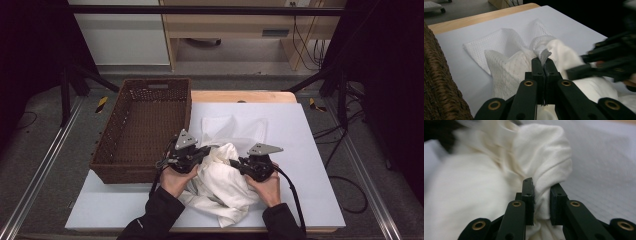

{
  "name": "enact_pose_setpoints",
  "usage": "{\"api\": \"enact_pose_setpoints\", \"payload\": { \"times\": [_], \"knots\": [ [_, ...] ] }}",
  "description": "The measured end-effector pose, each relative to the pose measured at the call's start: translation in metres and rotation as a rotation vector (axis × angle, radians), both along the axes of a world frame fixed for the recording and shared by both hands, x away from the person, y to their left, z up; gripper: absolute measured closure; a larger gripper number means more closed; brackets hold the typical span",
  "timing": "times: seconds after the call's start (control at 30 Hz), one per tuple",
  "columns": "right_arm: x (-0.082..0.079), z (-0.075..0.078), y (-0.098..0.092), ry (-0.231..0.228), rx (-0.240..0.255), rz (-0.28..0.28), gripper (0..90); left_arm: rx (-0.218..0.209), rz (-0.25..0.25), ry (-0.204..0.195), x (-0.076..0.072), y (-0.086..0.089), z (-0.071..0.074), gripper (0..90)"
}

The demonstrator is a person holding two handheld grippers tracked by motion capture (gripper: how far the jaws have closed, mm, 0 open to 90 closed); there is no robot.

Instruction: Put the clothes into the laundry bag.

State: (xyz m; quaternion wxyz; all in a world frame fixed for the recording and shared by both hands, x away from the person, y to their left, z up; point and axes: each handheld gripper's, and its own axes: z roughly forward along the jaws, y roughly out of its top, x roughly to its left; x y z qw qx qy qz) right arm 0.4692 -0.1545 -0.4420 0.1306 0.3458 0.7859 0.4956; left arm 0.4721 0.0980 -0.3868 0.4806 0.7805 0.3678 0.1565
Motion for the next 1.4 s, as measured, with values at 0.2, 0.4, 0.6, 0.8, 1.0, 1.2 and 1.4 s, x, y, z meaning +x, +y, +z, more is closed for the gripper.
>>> {"api": "enact_pose_setpoints", "payload": {
  "times": [0.2,0.4,0.6,0.8,1.0,1.2,1.4],
  "knots": [
    [-0.026,0.014,0.045,-0.109,-0.062,0.128,78.4,0.029,0.000,-0.032,-0.004,-0.010,0.011,89.4],
    [0.004,0.000,0.071,-0.056,-0.133,-0.010,78.3,0.005,-0.019,-0.014,-0.007,-0.010,0.010,89.4],
    [0.031,-0.018,0.079,-0.005,-0.206,-0.182,78.8,0.054,-0.047,-0.007,-0.009,-0.020,-0.003,89.4],
    [0.021,-0.008,0.054,-0.002,-0.076,-0.099,66.1,-0.016,-0.023,0.010,-0.005,-0.001,-0.004,89.4],
    [-0.020,0.019,0.010,-0.044,0.026,-0.017,48.8,-0.013,-0.013,0.006,-0.005,-0.001,-0.006,89.3],
    [-0.031,-0.003,0.004,0.006,-0.014,0.018,32.0,-0.015,-0.012,0.008,-0.004,-0.002,-0.007,89.3],
    [-0.016,-0.028,0.024,0.043,-0.047,0.008,74.8,-0.007,-0.009,0.015,-0.001,-0.003,-0.010,89.3]
  ]
}}
